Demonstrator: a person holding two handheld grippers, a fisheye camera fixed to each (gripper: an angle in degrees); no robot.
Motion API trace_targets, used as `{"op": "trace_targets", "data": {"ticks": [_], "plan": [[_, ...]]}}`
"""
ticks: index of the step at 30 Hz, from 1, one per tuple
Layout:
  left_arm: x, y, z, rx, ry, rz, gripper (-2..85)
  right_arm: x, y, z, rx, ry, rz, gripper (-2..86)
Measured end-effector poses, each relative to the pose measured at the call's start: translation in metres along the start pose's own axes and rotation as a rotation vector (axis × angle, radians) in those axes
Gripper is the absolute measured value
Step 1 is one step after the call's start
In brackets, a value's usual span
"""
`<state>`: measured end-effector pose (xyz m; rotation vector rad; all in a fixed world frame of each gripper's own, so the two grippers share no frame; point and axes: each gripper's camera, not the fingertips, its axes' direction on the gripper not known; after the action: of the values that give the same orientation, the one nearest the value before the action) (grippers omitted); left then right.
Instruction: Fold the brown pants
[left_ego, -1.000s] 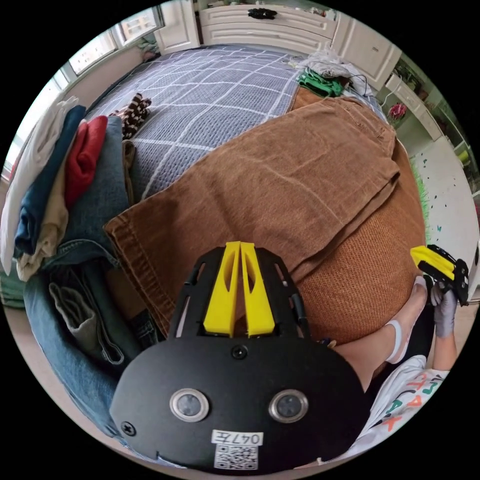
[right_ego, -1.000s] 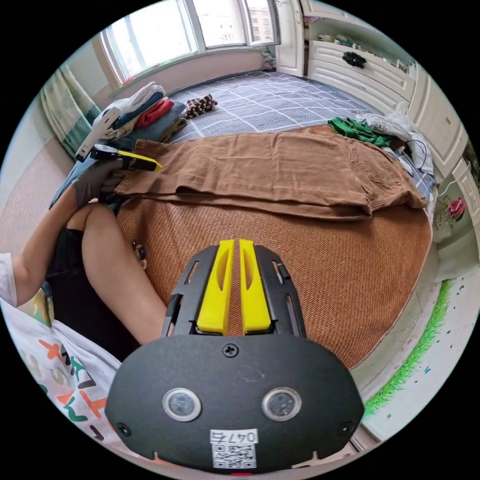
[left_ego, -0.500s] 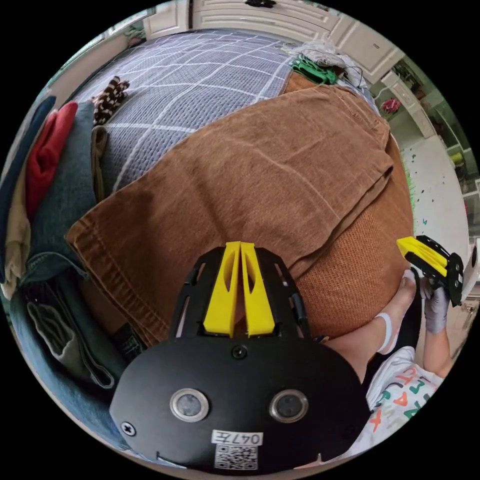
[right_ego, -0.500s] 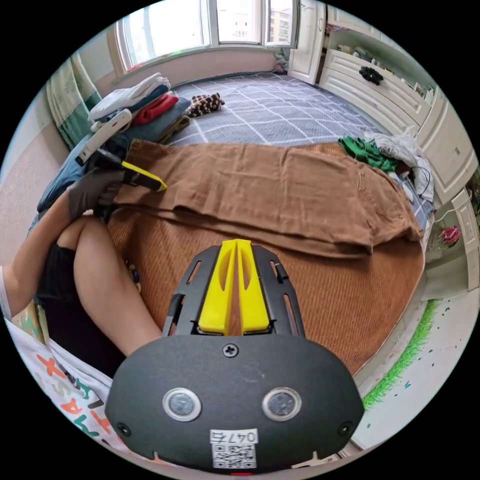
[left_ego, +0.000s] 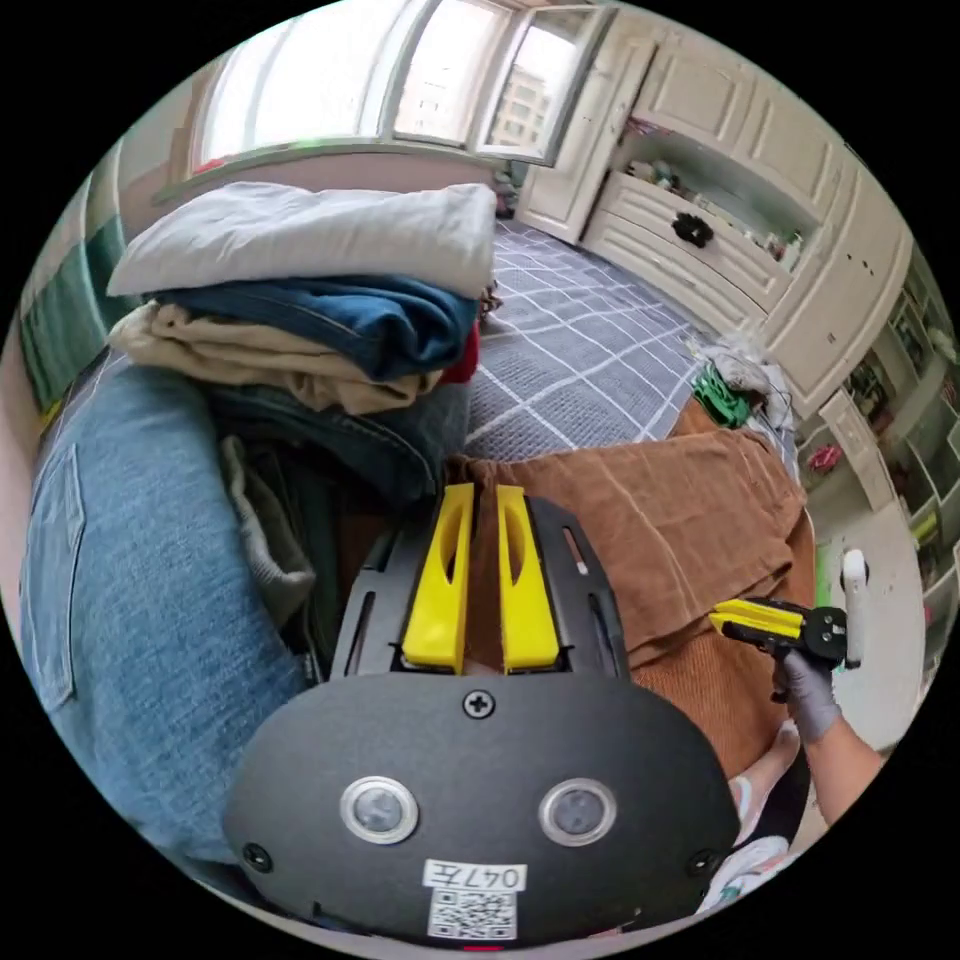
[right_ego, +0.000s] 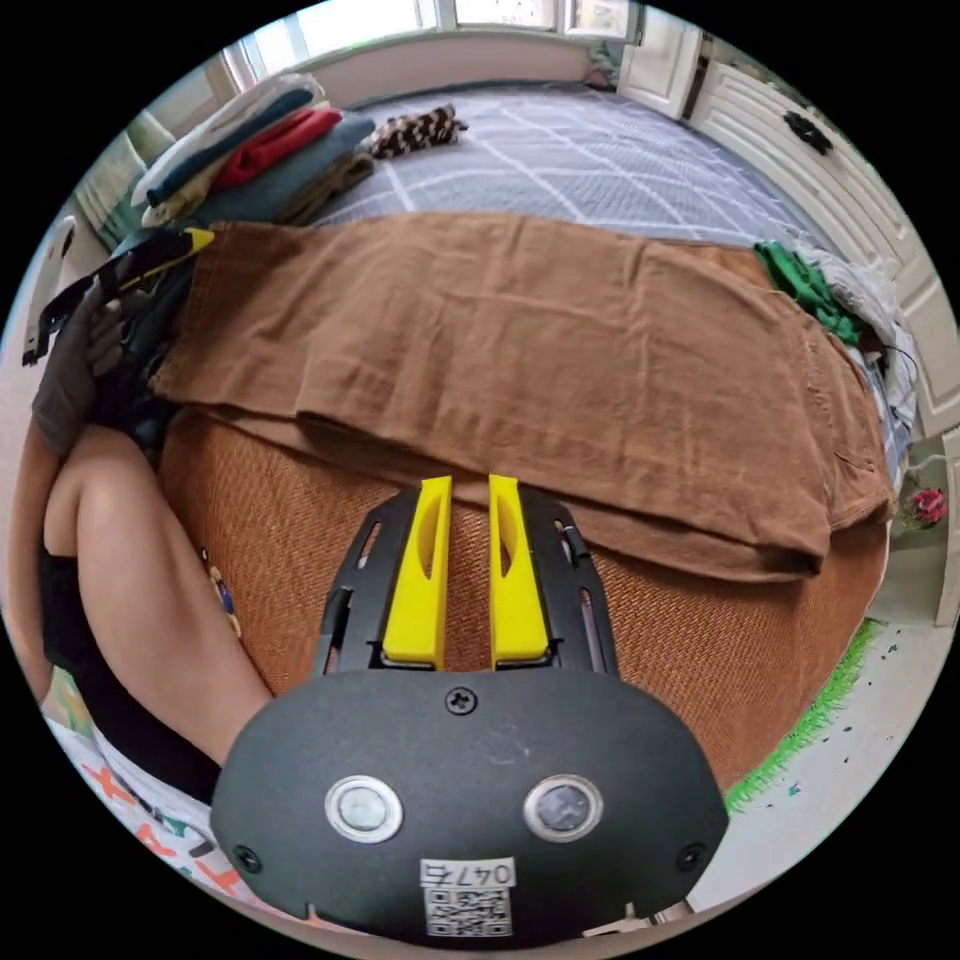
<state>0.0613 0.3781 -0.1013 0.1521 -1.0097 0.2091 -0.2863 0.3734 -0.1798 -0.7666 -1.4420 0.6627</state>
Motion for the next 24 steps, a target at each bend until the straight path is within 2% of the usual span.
{"op": "trace_targets", "data": {"ticks": [4,7,11,17,20,24], "plan": [[0.041,0.001,0.023,-0.006,-0.234,0.113,7.3,0.006,0.018,0.002,0.065,-0.017,0.034,2.2],[0.041,0.005,0.038,-0.003,-0.276,0.109,7.2,0.015,0.026,0.003,0.083,-0.031,0.047,2.2],[0.019,0.011,0.053,-0.006,-0.238,0.066,3.6,0.03,0.037,0.005,0.106,-0.053,0.067,1.9],[-0.018,0.029,0.045,0.037,0.017,0.019,0.2,0.063,0.049,0.006,0.1,-0.12,0.114,1.2],[-0.023,0.04,0.017,0.008,0.283,0.14,-0.2,0.093,0.051,-0.002,0.049,-0.219,0.125,3.4],[-0.023,0.074,-0.045,-0.035,0.626,0.424,-0.6,0.16,0.076,-0.049,0.229,-0.224,0.278,7.7]]}}
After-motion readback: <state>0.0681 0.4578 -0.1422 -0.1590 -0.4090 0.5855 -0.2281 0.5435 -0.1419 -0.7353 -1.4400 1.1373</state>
